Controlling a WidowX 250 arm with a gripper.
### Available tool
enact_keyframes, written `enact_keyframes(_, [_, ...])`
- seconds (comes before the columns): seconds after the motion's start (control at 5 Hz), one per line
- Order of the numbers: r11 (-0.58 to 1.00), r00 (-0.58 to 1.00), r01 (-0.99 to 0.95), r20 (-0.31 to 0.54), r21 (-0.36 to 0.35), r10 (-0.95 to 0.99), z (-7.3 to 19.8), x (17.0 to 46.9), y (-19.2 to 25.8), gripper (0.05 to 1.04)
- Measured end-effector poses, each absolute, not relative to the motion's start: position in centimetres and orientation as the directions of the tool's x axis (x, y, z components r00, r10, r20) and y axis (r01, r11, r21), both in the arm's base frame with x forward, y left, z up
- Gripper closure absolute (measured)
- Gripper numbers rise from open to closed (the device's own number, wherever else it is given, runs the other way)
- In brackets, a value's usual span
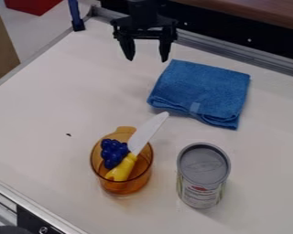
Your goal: Moves the blue towel to the left of the orange basin
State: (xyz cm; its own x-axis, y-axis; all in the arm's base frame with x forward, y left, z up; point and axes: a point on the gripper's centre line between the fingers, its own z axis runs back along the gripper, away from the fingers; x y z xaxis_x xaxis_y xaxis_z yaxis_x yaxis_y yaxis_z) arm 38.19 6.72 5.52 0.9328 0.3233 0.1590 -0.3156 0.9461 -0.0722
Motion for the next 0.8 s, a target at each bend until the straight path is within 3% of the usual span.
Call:
enact_keyframes(0.2, [0.944,0.937,-0.324,0.112,-0.067,0.330,3.9,37.8,6.5,0.084])
enact_keyframes(0.4, [0.923,0.918,-0.381,0.097,-0.048,0.384,3.5,39.4,5.2,0.084])
enact_keyframes(0.6, [0.912,0.902,-0.408,0.137,-0.036,0.409,3.4,40.3,2.7,0.130])
enact_keyframes(0.8, [0.920,0.911,-0.387,0.135,-0.054,0.391,3.5,40.5,0.1,0.400])
